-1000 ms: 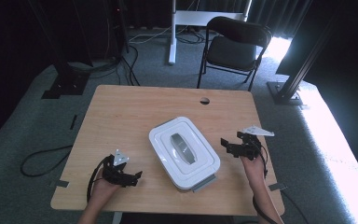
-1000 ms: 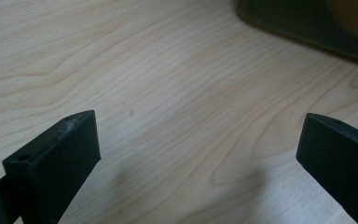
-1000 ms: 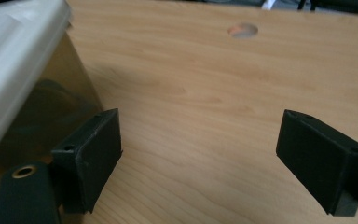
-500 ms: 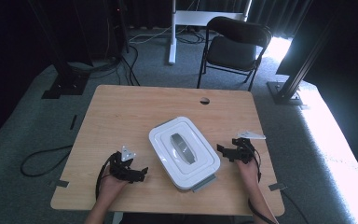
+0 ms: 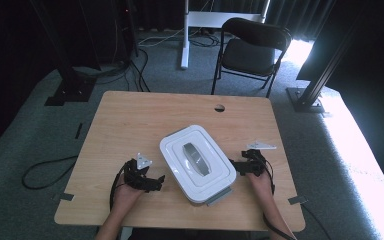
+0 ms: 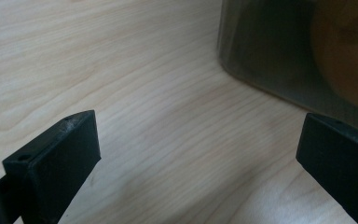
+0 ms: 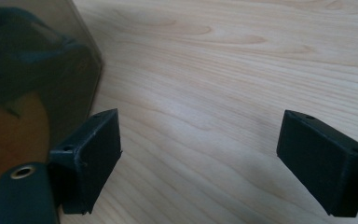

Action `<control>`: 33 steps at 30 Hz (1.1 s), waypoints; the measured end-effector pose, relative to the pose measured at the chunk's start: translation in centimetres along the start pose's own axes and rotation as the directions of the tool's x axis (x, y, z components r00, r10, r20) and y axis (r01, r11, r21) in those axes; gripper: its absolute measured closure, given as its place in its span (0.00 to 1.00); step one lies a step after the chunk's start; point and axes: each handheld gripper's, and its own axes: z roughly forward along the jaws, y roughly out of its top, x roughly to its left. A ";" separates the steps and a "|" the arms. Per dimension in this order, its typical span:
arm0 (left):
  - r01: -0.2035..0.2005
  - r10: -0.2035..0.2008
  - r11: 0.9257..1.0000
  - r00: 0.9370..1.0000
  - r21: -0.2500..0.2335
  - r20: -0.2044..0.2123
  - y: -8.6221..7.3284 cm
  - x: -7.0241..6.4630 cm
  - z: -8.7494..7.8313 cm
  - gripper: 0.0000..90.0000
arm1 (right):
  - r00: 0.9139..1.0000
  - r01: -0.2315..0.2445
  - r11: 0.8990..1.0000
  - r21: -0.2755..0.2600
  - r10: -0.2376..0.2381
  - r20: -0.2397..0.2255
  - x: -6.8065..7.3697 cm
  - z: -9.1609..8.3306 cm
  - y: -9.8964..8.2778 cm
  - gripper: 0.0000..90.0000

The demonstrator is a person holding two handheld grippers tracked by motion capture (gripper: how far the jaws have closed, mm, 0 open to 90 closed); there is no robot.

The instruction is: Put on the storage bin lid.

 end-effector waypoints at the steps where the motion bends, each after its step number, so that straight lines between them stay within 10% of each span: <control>1: 0.001 -0.001 1.000 1.000 0.002 0.005 0.1 -0.1 0.1 0.00 | 1.000 0.005 1.000 0.002 -0.005 0.000 0.1 0.1 0.0 0.14; 33: -0.032 0.032 0.999 0.999 0.028 -0.006 2.1 -0.9 1.7 0.00 | 0.989 0.085 0.995 0.058 -0.077 -0.130 2.9 0.1 -0.8 0.16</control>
